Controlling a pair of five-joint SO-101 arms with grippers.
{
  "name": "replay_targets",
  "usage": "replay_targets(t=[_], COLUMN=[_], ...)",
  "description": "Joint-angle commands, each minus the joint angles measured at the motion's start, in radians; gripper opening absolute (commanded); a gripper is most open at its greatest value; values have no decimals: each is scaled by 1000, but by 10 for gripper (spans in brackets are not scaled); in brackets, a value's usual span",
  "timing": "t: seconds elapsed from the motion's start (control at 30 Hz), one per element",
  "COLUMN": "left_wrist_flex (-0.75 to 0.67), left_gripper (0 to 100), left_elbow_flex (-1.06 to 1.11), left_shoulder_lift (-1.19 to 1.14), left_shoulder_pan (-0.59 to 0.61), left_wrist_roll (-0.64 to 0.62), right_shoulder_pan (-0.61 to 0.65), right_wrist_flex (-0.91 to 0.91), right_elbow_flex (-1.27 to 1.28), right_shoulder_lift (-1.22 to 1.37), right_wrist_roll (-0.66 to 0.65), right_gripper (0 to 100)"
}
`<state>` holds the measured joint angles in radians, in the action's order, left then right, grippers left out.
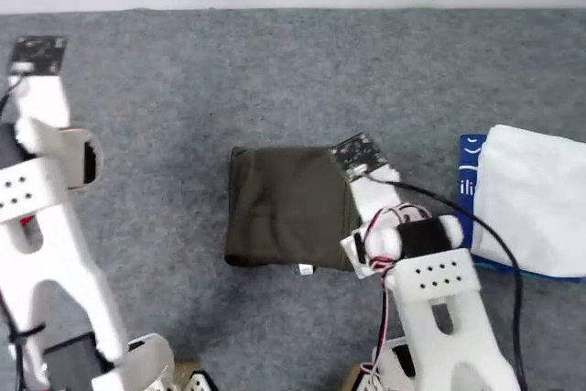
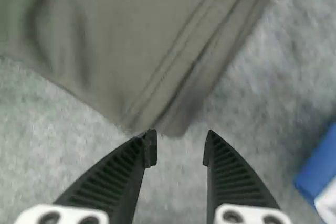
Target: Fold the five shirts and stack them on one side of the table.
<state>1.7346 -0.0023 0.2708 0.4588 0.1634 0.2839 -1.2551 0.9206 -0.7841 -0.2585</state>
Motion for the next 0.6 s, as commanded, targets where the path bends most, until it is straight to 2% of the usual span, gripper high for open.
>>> replay_targets(t=[0.0, 0.23, 0.57], left_wrist_flex=[20, 20, 17], left_gripper=[13, 13, 13], left_elbow_flex=[15, 77, 170], left_shoulder_lift=[69, 94, 86], left_shoulder_pan=[37, 100, 133], left_wrist_roll=[15, 15, 15], right_shoulder_pan=[39, 136, 142], right_wrist_flex=[81, 163, 254], right_elbow_flex=[29, 86, 117], right_shoulder_lift=[-2, -2, 59], right_wrist_roll=[12, 18, 11], right_gripper=[143, 142, 108])
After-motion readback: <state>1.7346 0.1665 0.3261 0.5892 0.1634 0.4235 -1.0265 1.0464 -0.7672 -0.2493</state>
